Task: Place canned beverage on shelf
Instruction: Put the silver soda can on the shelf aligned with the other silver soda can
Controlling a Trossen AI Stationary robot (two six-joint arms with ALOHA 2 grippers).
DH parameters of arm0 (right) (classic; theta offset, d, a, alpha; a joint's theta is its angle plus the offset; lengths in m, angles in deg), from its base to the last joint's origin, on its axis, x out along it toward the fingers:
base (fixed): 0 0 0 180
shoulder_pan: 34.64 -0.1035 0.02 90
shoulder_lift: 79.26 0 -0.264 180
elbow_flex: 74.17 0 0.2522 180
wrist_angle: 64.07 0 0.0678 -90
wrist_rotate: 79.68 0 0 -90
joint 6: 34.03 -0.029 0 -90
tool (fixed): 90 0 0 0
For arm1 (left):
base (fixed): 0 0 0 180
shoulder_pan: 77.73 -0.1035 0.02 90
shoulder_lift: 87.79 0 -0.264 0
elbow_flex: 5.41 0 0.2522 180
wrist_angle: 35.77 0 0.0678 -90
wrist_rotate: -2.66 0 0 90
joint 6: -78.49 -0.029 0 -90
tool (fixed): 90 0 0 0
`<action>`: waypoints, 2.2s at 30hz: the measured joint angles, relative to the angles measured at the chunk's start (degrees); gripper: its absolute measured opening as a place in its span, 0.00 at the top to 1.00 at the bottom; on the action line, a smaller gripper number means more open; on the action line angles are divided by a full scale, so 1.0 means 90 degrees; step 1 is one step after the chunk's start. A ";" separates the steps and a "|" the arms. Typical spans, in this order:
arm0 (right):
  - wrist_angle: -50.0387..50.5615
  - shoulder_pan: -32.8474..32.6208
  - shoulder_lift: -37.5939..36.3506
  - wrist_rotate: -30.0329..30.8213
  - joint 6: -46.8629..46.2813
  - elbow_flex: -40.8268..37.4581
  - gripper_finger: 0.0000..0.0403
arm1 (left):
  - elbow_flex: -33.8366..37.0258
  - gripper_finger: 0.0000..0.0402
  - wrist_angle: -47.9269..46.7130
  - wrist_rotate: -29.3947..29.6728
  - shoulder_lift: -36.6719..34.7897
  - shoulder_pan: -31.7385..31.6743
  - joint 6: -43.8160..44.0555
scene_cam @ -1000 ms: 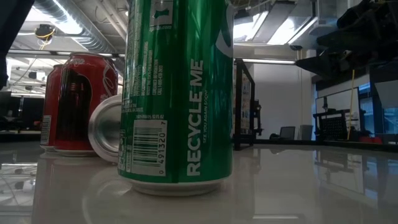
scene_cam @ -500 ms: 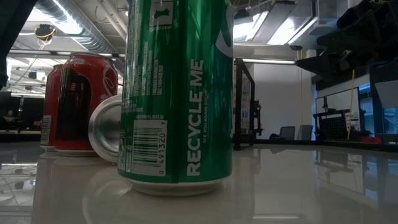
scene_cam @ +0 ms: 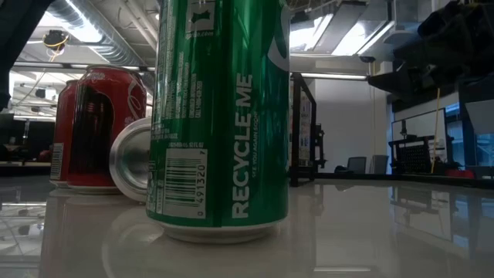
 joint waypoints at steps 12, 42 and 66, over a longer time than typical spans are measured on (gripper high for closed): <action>0.0019 0.0000 0.0000 0.0000 0.0000 0.0000 0.05 | 0.0000 0.16 0.0102 0.0002 -0.0012 0.0002 0.0005; 0.0022 0.0000 0.0000 0.0000 0.0000 0.0000 0.05 | -0.0112 0.16 -0.0139 0.0203 -0.0007 0.0002 0.0178; 0.0022 0.0000 0.0002 -0.0002 0.0000 0.0000 0.05 | -0.1638 0.16 -0.2633 0.0318 -0.0011 0.0134 0.1212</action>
